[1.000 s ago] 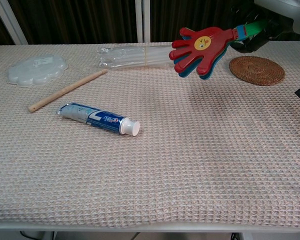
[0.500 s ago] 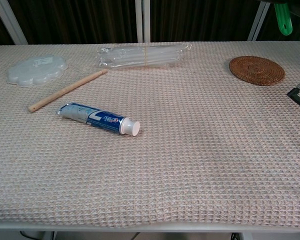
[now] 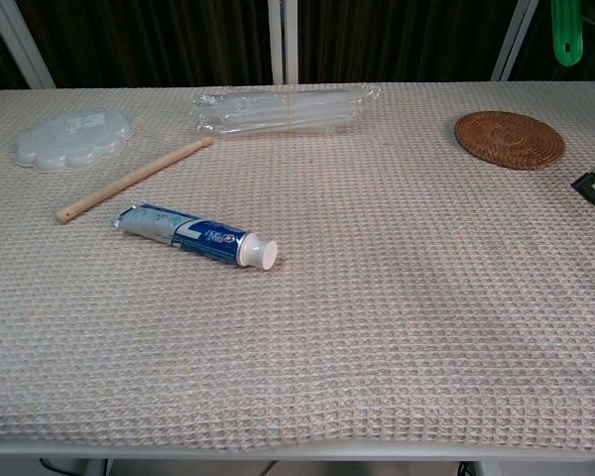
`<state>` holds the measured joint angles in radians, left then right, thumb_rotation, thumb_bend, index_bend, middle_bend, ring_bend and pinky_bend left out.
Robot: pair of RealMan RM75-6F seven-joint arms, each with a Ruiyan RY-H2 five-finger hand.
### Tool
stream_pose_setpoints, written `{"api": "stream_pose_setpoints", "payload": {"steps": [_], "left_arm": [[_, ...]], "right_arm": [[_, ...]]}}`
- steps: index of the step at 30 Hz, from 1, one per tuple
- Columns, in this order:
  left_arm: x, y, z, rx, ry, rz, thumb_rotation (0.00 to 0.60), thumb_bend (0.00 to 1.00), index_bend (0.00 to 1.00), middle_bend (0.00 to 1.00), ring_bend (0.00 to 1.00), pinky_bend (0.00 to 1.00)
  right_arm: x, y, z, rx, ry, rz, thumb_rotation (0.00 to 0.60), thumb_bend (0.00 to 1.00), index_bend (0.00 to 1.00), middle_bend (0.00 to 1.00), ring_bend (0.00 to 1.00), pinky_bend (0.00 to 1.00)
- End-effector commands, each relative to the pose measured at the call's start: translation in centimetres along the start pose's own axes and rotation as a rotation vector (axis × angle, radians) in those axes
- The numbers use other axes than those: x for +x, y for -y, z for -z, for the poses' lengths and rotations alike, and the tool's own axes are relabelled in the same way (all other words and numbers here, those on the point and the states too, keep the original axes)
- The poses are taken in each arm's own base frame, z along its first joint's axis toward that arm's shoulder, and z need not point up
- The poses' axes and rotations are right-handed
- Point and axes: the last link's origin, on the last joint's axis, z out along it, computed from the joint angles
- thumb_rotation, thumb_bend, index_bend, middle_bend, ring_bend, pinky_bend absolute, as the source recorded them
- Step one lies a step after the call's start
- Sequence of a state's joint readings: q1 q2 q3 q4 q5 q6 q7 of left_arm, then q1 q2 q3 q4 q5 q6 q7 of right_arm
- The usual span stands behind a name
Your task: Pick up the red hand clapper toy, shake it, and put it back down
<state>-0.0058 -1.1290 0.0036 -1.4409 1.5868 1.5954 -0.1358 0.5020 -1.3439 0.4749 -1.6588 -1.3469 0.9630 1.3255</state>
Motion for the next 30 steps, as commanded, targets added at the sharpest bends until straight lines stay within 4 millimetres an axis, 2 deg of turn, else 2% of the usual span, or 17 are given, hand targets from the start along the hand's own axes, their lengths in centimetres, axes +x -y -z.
{"api": "stream_pose_setpoints", "payload": {"steps": [1, 5, 7, 13, 18, 20, 22, 25, 26, 28, 30], "left_arm": [[0.0, -0.1, 0.0, -0.003, -0.002, 0.001, 0.6, 0.1, 0.04, 0.02, 0.0, 0.03], [0.0, -0.1, -0.1, -0.006, -0.003, -0.001, 0.6, 0.1, 0.04, 0.02, 0.0, 0.03], [0.0, -0.1, -0.1, -0.006, -0.004, -0.001, 0.6, 0.1, 0.04, 0.02, 0.0, 0.03], [0.0, -0.1, 0.0, -0.004, -0.007, -0.002, 0.6, 0.1, 0.04, 0.02, 0.0, 0.03], [0.1, -0.2, -0.1, -0.007, -0.009, -0.001, 0.6, 0.1, 0.04, 0.02, 0.0, 0.03], [0.0, -0.2, -0.1, -0.008, -0.008, -0.002, 0.6, 0.1, 0.04, 0.02, 0.0, 0.03], [0.0, -0.2, -0.1, -0.008, -0.006, -0.001, 0.6, 0.1, 0.04, 0.02, 0.0, 0.03], [0.0, -0.2, -0.1, -0.007, -0.005, 0.0, 0.6, 0.1, 0.04, 0.02, 0.0, 0.03], [0.0, -0.2, -0.1, -0.006, -0.005, 0.0, 0.6, 0.1, 0.04, 0.02, 0.0, 0.03], [0.0, -0.1, -0.1, -0.006, -0.006, 0.0, 0.6, 0.1, 0.04, 0.02, 0.0, 0.03], [0.1, -0.1, -0.1, -0.007, -0.007, 0.0, 0.6, 0.1, 0.04, 0.02, 0.0, 0.03]], "right_arm": [[0.3, -3.1, -0.1, 0.089, -0.02, 1.234, 0.6, 0.59, 0.88, 0.91, 0.95, 1.0], [1.0, -4.3, 0.0, 0.013, 0.029, 1.589, 0.6, 0.56, 0.88, 0.91, 0.95, 1.0], [1.2, -4.7, 0.1, -0.034, 0.035, 1.656, 0.6, 0.54, 0.88, 0.91, 0.95, 1.0], [1.4, -4.6, 0.2, -0.117, 0.01, 1.697, 0.6, 0.53, 0.88, 0.91, 0.95, 1.0], [0.9, -3.7, 0.2, -0.109, -0.011, 1.573, 0.6, 0.53, 0.88, 0.91, 0.95, 1.0], [0.3, -3.3, 0.2, -0.087, -0.025, 1.439, 0.6, 0.52, 0.88, 0.91, 0.95, 1.0], [-0.4, -3.0, 0.2, -0.067, -0.033, 1.212, 0.6, 0.5, 0.88, 0.91, 0.95, 1.0], [-1.7, -2.2, 0.4, -0.061, -0.018, 0.631, 0.6, 0.48, 0.88, 0.91, 0.95, 1.0], [-1.6, -1.7, 0.4, -0.062, -0.021, 0.42, 0.6, 0.48, 0.88, 0.91, 0.95, 1.0], [-0.9, -1.0, 0.3, -0.058, -0.03, 0.175, 0.6, 0.48, 0.88, 0.91, 0.95, 1.0], [-0.3, -0.7, 0.4, -0.066, -0.026, 0.043, 0.6, 0.48, 0.87, 0.91, 0.95, 1.0]]}}
